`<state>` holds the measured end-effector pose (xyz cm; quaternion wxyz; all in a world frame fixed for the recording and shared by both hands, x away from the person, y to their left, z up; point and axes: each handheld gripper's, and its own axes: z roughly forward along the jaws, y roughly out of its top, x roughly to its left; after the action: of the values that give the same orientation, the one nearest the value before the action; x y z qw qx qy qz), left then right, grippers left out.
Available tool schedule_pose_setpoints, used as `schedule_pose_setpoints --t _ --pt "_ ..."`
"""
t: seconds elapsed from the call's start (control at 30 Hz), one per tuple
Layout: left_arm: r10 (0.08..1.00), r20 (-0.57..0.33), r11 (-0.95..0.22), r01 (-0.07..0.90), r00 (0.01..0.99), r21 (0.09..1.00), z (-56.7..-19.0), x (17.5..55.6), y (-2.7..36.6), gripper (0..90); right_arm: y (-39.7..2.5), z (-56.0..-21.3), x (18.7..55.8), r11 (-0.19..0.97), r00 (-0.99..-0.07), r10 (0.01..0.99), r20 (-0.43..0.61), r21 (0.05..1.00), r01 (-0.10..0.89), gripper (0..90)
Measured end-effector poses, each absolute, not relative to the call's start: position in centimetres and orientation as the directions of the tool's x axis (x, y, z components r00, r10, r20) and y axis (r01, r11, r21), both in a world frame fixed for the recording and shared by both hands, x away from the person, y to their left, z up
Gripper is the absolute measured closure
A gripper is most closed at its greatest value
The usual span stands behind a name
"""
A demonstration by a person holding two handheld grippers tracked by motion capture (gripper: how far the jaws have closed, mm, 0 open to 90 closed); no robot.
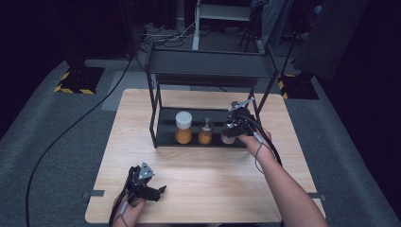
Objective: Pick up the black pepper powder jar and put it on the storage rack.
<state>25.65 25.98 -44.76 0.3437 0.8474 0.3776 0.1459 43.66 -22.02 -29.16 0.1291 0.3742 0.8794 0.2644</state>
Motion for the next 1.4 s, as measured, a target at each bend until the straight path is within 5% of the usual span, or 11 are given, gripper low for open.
schedule_pose_setpoints --t 1.4 --pt "0.741 -0.012 -0.478 0.540 0.671 0.693 -44.8 25.6 26.0 1.0 -20.3 -33.6 47.0 0.542 -0.639 0.769 0.008 0.522 0.659 28.9"
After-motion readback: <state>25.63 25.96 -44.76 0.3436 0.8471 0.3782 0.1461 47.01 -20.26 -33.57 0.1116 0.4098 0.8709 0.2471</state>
